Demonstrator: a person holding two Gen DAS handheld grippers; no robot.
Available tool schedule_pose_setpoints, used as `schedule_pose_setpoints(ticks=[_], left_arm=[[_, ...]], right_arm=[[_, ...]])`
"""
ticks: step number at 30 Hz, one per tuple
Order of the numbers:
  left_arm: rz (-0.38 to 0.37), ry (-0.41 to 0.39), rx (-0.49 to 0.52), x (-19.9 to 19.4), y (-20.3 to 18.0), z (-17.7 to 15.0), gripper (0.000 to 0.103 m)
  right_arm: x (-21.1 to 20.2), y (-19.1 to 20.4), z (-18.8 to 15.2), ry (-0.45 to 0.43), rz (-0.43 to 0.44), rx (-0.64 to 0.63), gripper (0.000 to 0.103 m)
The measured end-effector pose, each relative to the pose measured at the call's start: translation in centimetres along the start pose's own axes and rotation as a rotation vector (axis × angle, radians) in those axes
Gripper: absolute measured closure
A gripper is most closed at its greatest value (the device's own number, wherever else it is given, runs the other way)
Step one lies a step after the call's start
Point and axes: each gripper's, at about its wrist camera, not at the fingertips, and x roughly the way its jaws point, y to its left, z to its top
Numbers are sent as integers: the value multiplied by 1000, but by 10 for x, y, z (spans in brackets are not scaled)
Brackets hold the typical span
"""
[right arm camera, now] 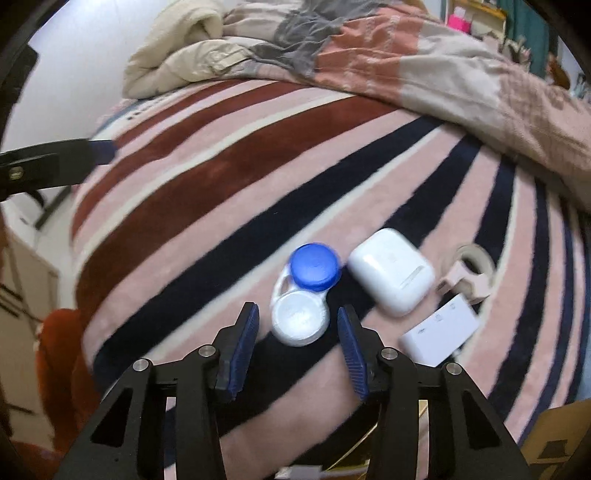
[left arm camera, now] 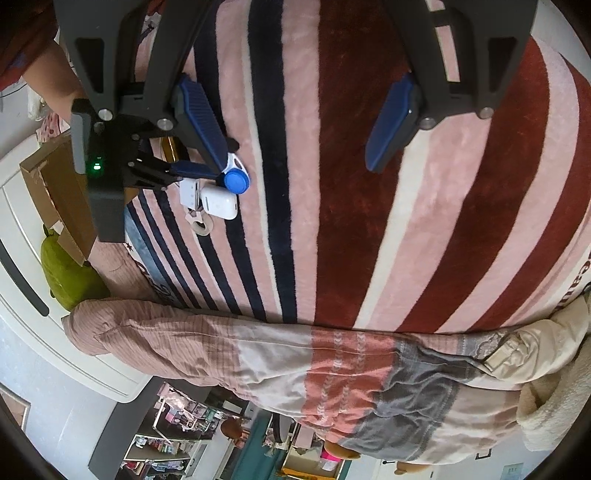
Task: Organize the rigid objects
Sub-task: 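Grasp the blue-capped contact lens case with the right gripper, then drop the lens case into the cardboard box and open the right gripper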
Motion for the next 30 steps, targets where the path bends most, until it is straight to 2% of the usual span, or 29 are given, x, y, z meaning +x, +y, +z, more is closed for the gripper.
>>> schedule_pose_setpoints(ticks=[1, 2, 5, 9, 12, 16, 19, 22, 26, 30], left_arm=[[-2, 2, 1, -1, 1, -1, 29], [-3, 4, 1, -2, 2, -1, 29], [-18, 10, 9, -5, -1, 1, 29], [-61, 7, 72, -12, -24, 11, 29], [-157, -12, 135, -19, -56, 23, 31], [-277, -5, 207, -20, -108, 43, 56], [-351, -3, 264, -16, -150, 56, 69], [-390, 3, 312, -9, -189, 65, 79], [-436, 48, 378, 10, -250, 72, 80], [-460, 120, 416, 37, -296, 72, 80]], right_arm=[[3, 2, 0, 8, -3, -9, 74], [5, 3, 0, 13, -13, -18, 77], [-3, 10, -1, -10, -47, -28, 77], [-39, 17, 2, -90, -11, -22, 77], [-81, 21, 3, -162, 21, -25, 77], [-136, 16, 0, -255, 43, -11, 77], [-172, 0, -10, -314, 40, 18, 77], [-203, -21, -28, -367, 31, 42, 77], [-232, -60, -53, -395, -17, 104, 77], [-247, -99, -81, -375, -43, 190, 77]])
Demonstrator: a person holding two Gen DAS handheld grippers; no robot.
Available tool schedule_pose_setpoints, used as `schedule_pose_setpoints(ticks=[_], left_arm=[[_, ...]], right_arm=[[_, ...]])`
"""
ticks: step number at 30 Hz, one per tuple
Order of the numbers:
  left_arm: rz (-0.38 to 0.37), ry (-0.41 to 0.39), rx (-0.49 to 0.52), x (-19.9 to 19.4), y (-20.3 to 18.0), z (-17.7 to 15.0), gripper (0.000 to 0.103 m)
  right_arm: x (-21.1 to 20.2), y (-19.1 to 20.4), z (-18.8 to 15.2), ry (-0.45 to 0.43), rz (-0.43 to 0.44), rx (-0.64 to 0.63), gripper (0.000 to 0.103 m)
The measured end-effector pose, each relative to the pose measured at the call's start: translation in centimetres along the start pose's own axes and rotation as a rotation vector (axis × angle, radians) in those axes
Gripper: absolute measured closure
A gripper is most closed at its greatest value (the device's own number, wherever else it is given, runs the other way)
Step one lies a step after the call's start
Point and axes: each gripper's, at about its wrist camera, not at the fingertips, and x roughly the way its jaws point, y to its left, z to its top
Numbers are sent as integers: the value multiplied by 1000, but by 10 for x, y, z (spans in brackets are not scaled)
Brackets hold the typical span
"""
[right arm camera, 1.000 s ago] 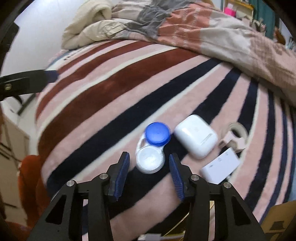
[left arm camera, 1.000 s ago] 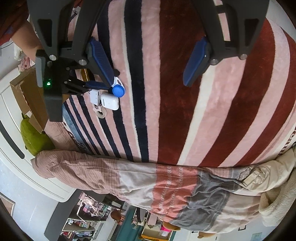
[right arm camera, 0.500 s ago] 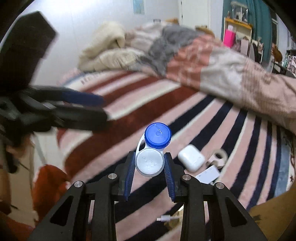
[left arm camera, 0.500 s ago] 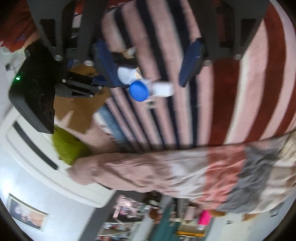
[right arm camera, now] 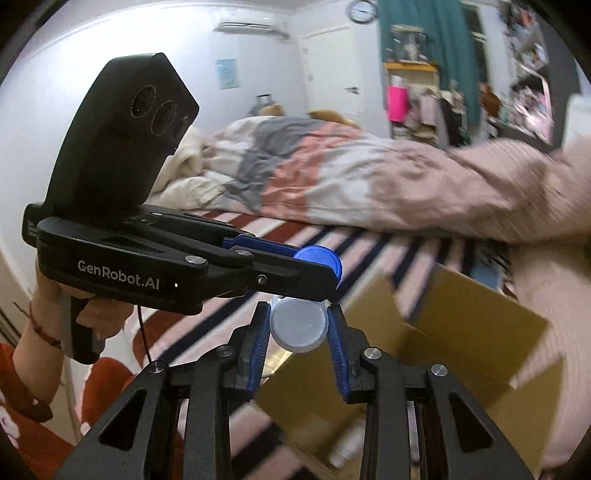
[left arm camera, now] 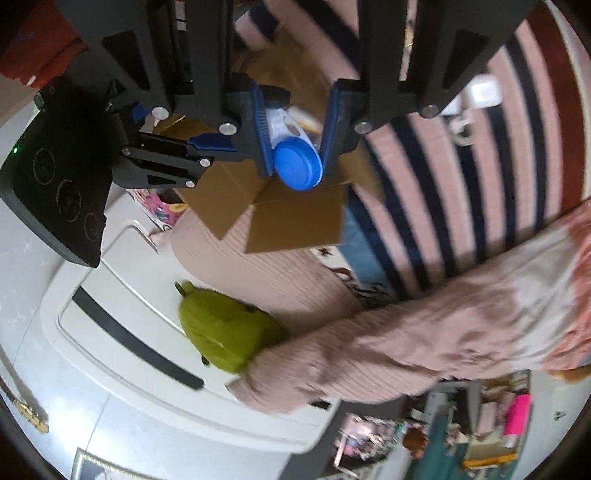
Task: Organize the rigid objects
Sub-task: 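Drop the lens case into the cardboard box and open the right gripper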
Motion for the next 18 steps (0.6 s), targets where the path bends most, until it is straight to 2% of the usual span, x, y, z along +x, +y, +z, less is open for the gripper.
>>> schedule_pose_setpoints(ticks=[4, 8, 11, 12, 13, 15, 18], left_arm=[[-15, 77, -2, 37, -17, 8, 80], [18, 142, -2, 59, -20, 7, 80], [49, 151, -2, 66, -20, 7, 78], [61, 147, -3, 65, -20, 7, 73], [72, 141, -5, 63, -20, 6, 62], [87, 119, -11, 55, -17, 4, 49], [110, 89, -11, 36, -13, 1, 43]], right_arm=[[-9, -33, -10, 63, -33, 41, 77], [-1, -54, -18, 167, -7, 79, 77], [3, -57, -21, 224, 19, 83, 77], [4, -57, -20, 239, 22, 83, 76], [4, -58, -20, 253, 25, 84, 76], [6, -53, -21, 269, 22, 77, 76], [9, -51, -21, 280, 12, 68, 73]])
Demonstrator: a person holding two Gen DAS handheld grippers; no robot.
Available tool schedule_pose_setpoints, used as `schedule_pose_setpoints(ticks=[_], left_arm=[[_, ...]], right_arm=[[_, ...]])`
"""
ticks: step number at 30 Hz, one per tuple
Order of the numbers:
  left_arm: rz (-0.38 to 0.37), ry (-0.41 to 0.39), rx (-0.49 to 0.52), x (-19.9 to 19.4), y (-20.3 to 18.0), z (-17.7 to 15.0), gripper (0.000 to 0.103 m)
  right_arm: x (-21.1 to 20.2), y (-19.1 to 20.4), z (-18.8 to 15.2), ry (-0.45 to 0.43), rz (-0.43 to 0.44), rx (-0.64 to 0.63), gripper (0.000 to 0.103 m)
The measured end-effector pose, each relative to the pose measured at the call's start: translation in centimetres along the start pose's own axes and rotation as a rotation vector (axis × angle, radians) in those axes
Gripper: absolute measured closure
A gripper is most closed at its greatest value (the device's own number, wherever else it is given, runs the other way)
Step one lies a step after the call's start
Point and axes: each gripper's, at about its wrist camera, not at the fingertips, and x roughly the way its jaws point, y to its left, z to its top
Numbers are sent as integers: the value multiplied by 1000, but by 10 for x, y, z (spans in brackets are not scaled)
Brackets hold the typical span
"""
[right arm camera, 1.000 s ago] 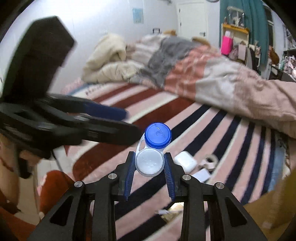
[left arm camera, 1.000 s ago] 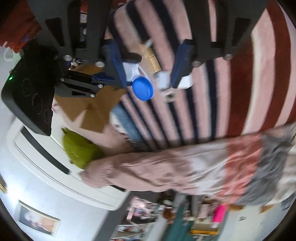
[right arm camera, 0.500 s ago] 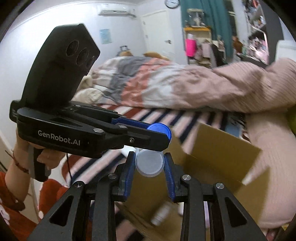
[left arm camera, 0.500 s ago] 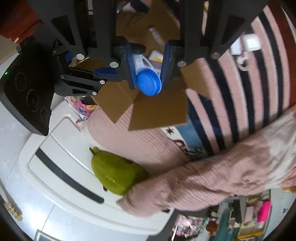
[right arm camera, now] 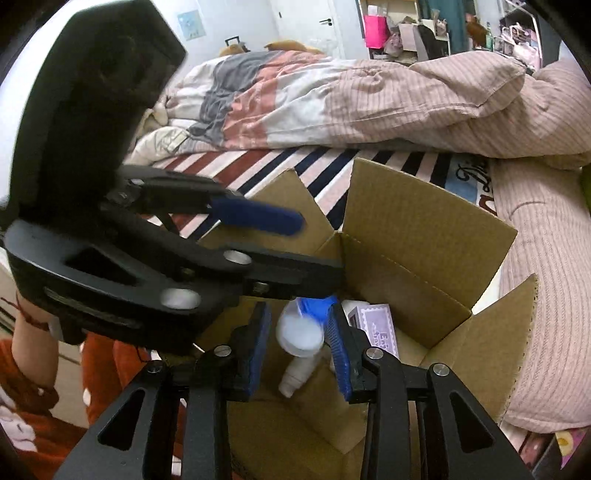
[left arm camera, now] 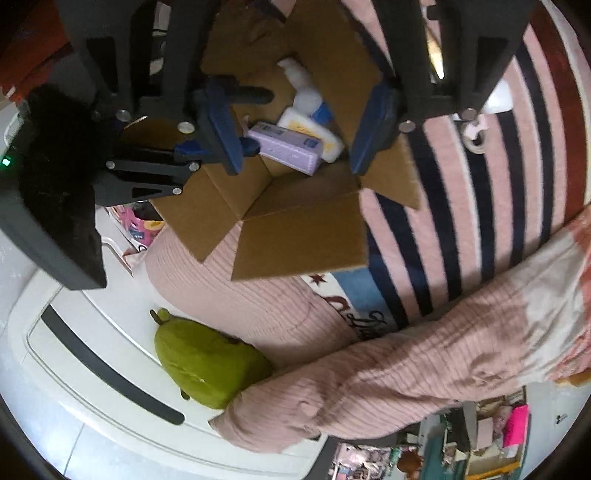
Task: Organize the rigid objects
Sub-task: 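Drop the lens case into the cardboard box and open the right gripper, then grasp the gold bar-shaped item with the right gripper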
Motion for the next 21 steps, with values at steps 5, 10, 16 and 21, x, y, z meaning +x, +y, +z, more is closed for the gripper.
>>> schedule_pose_setpoints(ticks=[5, 10, 16, 21], left_arm=[[76, -67, -33, -44, 28, -18, 39], [222, -128, -71, -94, 67, -50, 34], [325, -161, -120, -128, 119, -99, 31], [340, -177, -156, -136, 152, -139, 31]], right_arm=[[-10, 17, 4, -74, -28, -1, 70], [-15, 65, 24, -176, 58, -42, 70], [24, 140, 39, -154, 130, -108, 70], [85, 172, 41, -52, 99, -87, 70]])
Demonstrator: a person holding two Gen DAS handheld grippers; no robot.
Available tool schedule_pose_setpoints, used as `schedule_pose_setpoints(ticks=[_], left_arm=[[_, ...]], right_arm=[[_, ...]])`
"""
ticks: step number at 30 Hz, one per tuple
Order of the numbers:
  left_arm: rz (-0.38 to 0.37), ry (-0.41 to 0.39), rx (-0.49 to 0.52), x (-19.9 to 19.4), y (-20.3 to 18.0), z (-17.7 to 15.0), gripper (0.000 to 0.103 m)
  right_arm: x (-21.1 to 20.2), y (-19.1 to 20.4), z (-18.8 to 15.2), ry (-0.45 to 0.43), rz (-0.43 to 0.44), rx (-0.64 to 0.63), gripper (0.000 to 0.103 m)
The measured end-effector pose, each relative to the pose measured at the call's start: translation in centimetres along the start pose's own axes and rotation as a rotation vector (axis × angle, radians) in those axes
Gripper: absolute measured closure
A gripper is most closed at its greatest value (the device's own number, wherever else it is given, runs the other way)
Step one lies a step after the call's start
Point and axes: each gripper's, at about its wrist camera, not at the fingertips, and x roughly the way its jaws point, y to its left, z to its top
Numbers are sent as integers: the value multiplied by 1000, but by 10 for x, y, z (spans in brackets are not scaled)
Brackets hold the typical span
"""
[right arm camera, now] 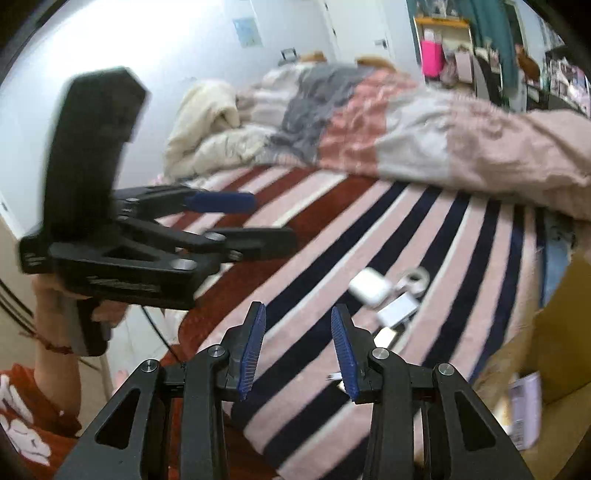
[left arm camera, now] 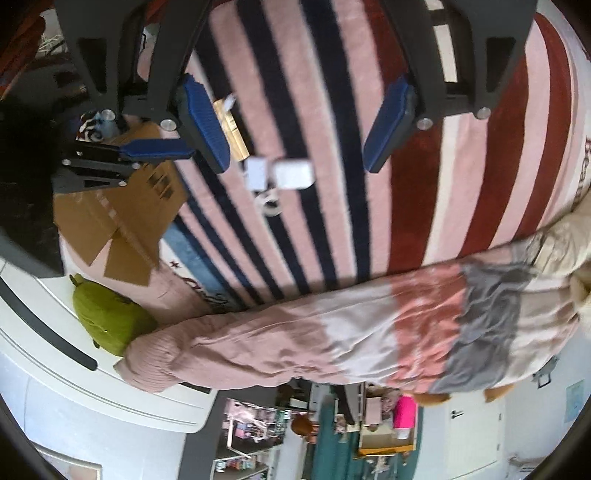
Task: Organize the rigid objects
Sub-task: 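Grasp the gold bar-shaped item with the right gripper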
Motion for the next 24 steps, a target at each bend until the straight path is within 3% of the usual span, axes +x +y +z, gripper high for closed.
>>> schedule_pose_setpoints(ticks=[5, 10, 14, 20, 22, 24], left_arm=[[-16, 15, -54, 10, 25, -29, 31], [-25, 17, -85, 12, 32, -44, 31], [-28, 19, -101, 14, 33, -48, 31], [-26, 14, -106, 13, 35, -49, 31], [-23, 14, -112, 12, 36, -50, 31], [-15, 17, -116, 11, 37, -51, 31]], right_arm=[[52, -10, -22, 96, -155, 69, 70], [78, -45, -39, 146, -299, 143, 70], [83, -59, -44, 160, -252, 185, 70], [88, -58, -31, 131, -319, 119, 70], [96, -57, -28, 155, -285, 108, 70], [105, -56, -26, 177, -307, 93, 71]])
